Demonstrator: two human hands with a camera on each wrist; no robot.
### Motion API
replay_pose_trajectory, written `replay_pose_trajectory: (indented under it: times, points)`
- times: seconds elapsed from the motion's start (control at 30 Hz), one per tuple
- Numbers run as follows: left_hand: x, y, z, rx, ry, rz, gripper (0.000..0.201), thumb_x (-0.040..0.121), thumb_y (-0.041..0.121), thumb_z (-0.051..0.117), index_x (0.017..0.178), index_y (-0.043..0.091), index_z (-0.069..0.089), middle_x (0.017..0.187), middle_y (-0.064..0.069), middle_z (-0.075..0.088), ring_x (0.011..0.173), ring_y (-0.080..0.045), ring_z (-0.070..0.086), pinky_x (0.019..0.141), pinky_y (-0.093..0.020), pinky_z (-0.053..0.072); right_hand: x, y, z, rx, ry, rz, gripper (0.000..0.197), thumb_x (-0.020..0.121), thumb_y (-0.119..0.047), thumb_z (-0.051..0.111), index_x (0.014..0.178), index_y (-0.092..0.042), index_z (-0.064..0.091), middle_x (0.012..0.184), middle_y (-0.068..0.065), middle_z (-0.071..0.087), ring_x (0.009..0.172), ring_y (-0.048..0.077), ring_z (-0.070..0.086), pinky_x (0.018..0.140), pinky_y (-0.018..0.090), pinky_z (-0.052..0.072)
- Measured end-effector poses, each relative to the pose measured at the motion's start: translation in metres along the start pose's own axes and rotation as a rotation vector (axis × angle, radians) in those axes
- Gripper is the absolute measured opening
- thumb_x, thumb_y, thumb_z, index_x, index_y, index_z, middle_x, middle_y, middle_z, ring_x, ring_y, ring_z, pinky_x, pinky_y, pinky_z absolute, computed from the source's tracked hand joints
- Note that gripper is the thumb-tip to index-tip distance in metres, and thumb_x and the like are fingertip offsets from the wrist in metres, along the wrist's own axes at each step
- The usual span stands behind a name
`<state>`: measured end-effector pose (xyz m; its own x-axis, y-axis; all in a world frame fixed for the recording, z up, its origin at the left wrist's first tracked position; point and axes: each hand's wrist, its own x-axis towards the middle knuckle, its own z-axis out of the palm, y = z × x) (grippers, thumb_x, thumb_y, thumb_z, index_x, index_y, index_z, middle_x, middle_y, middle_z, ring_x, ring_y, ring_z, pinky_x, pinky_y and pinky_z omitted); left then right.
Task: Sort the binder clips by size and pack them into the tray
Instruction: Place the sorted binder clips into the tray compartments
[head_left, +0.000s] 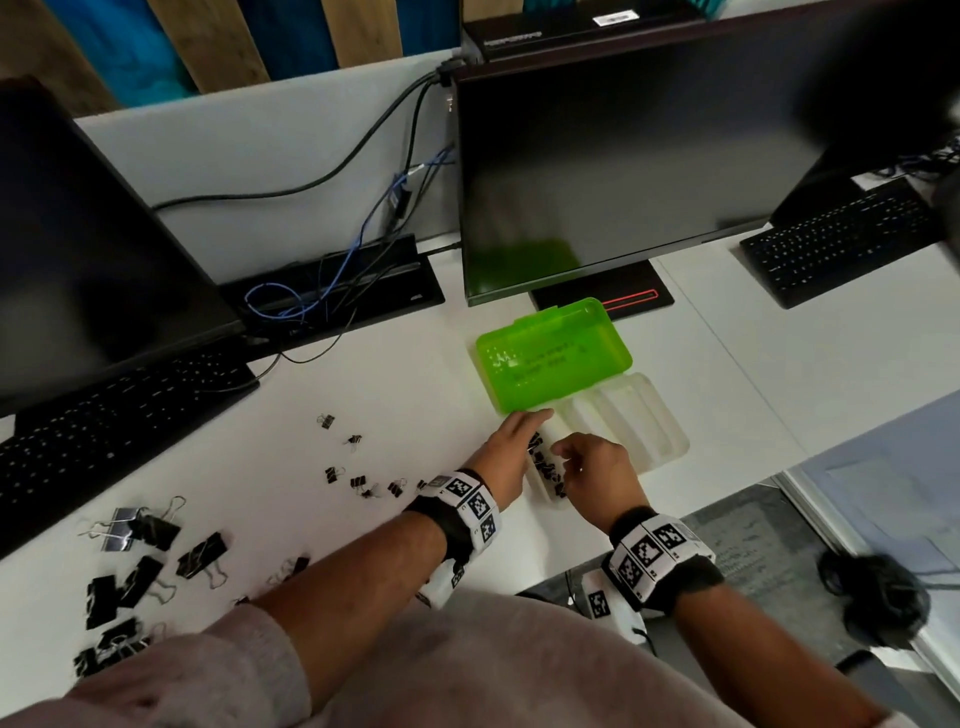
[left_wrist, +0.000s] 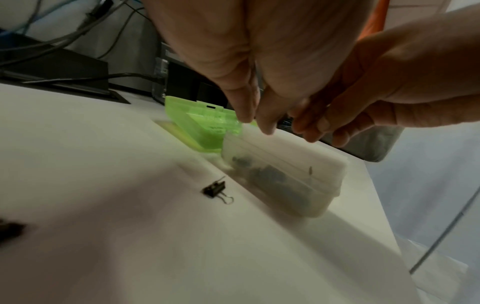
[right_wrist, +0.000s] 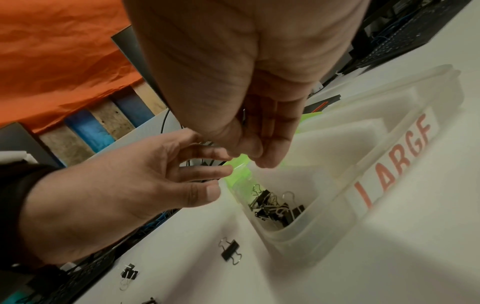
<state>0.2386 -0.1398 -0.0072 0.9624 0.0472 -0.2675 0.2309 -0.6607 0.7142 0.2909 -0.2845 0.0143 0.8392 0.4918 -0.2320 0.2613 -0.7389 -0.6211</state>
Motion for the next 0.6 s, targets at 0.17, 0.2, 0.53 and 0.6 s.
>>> replay_pose_trajectory:
  times: [0.17,0.2,0.53,0.6]
  points:
    - [-0.023,-0.044,-0.027,0.055,0.153,-0.112,0.055,0.086,-0.005,0.051,0.133,0.021,0.04,0.139,0.002,0.035,0.125,-0.018,0.042,0.105,-0.027,0.036,0.008,-0.012,0.018,-0.001,-0.02,-0.137,0.027,0.078,0.005,0.052,0.089,-0.012,0.07,0.09,0.006,0.07,0.081,0.024,0.065,0.071,0.022,0.045]
    - [-0.032,-0.057,-0.032,0.111,0.188,-0.175,0.05,0.085,0.003,0.057,0.13,0.022,0.045,0.137,0.003,0.036,0.125,-0.018,0.04,0.105,-0.032,0.037,0.01,-0.018,0.025,-0.013,-0.075,-0.18,0.028,0.079,0.005,0.051,0.091,-0.012,0.07,0.093,0.006,0.07,0.084,0.024,0.064,0.075,0.022,0.045]
    - [-0.107,-0.124,-0.06,0.249,0.177,-0.688,0.099,0.058,0.031,0.085,0.137,0.036,0.026,0.142,0.007,0.018,0.128,-0.02,0.022,0.091,-0.052,0.043,0.035,-0.098,0.116,-0.512,-0.709,-0.663,0.057,0.087,-0.02,0.058,0.138,-0.03,0.034,0.143,0.006,0.031,0.121,0.029,0.044,0.085,0.044,0.051]
    - [-0.115,-0.131,-0.065,0.219,0.181,-0.709,0.116,0.057,0.024,0.087,0.143,0.038,0.011,0.148,0.005,0.008,0.131,-0.022,0.02,0.09,-0.051,0.045,0.037,-0.11,0.129,-0.644,-0.768,-0.778,0.066,0.091,-0.008,0.049,0.144,-0.032,0.02,0.152,0.01,0.017,0.125,0.036,0.036,0.084,0.048,0.051]
